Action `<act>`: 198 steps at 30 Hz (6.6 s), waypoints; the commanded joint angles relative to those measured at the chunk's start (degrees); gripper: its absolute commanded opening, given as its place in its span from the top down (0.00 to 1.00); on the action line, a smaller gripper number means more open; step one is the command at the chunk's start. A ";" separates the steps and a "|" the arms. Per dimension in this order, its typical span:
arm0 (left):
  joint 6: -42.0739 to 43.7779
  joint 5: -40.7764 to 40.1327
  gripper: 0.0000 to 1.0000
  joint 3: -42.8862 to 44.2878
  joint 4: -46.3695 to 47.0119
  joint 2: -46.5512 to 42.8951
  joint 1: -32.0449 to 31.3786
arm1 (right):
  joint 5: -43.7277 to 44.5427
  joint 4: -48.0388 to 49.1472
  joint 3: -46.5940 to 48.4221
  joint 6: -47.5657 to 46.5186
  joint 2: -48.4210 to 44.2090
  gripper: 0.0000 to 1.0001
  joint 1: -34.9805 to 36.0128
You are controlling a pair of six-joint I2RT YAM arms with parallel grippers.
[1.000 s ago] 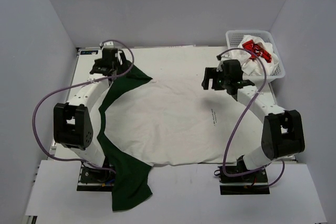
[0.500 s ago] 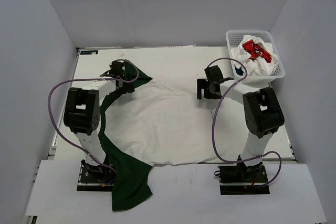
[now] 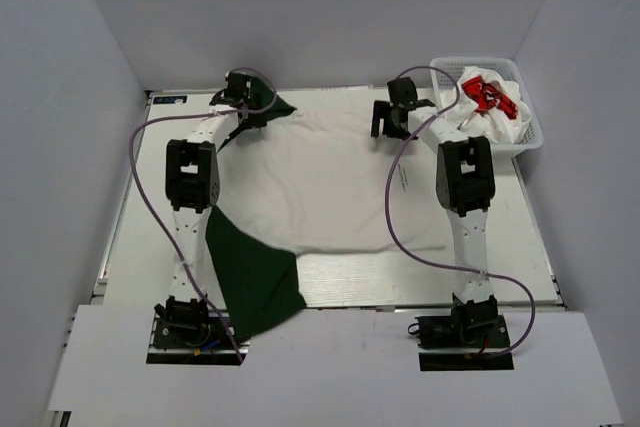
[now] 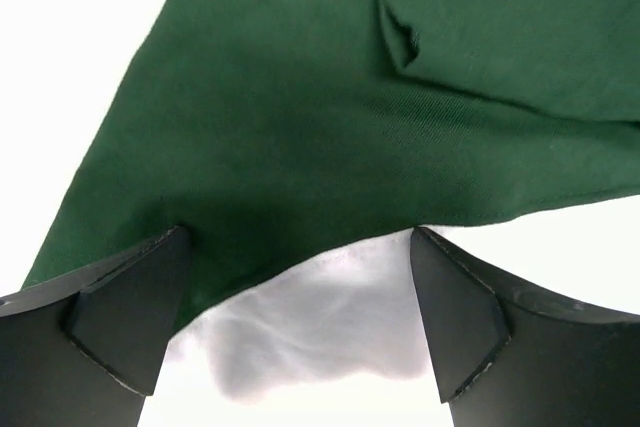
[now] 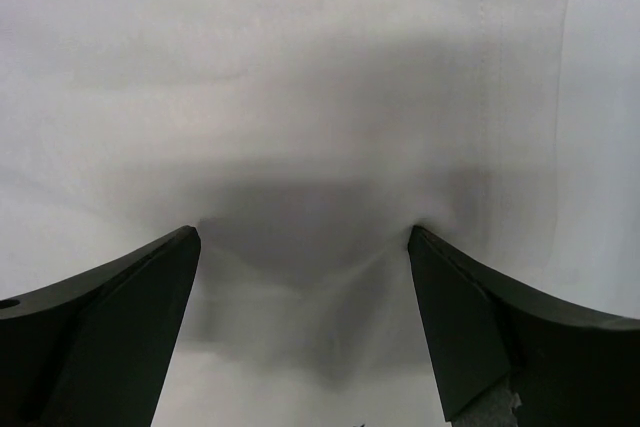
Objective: Fold and stack the t-shirts
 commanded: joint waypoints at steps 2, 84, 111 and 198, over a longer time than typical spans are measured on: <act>3.35 6.82 0.00 20.30 -5.74 14.70 1.59 | -7.01 -3.93 15.34 -4.02 9.96 0.10 -2.60; -34.18 21.59 1.00 -87.06 -16.99 -88.57 -3.33 | 5.13 6.79 -73.05 20.50 -66.95 0.10 1.79; -28.90 25.80 1.00 -72.66 0.14 -85.32 -2.72 | 1.87 7.07 -61.47 18.40 -53.93 1.00 0.65; -27.05 5.68 0.00 -54.39 -15.41 -70.74 1.86 | 0.72 13.82 -53.49 3.55 -56.08 0.10 19.45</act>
